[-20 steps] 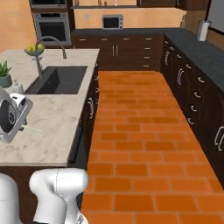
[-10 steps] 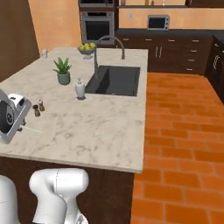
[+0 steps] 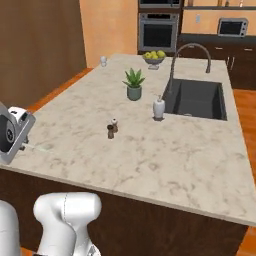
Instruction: Take a straw from the drawer in front and place it inside the glass cup on the dining counter.
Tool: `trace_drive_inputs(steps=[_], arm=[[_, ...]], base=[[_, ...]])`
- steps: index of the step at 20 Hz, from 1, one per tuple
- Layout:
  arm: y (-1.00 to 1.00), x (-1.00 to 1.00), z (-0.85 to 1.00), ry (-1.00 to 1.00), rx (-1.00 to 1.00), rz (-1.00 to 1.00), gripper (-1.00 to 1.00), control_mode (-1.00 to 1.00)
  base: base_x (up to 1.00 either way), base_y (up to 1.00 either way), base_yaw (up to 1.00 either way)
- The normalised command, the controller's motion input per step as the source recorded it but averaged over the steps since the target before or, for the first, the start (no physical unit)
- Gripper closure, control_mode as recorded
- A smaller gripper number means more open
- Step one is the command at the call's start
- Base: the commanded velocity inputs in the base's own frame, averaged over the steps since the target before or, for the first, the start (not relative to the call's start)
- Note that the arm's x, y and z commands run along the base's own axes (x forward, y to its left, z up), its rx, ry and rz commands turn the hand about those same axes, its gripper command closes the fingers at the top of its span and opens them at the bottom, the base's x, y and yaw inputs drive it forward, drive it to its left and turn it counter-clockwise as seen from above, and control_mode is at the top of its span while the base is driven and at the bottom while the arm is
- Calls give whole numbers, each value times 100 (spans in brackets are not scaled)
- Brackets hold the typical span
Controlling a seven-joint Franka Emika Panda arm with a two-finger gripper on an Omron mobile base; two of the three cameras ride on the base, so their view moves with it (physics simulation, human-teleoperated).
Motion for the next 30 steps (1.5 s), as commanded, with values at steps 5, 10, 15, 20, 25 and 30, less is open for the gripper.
trace_drive_inputs(steps=[5, 10, 15, 20, 25, 30], arm=[[0, 0, 0, 0, 0, 0, 100, 100], [0, 0, 0, 0, 0, 0, 100, 100], [0, 0, 0, 0, 0, 0, 100, 100], [0, 0, 0, 0, 0, 0, 100, 100], [0, 0, 0, 0, 0, 0, 100, 100], [0, 0, 0, 0, 0, 0, 100, 100]], base=[[42, 100, 11], [77, 100, 1], [28, 100, 1], [-5, 100, 7], [5, 100, 5], [48, 100, 0]])
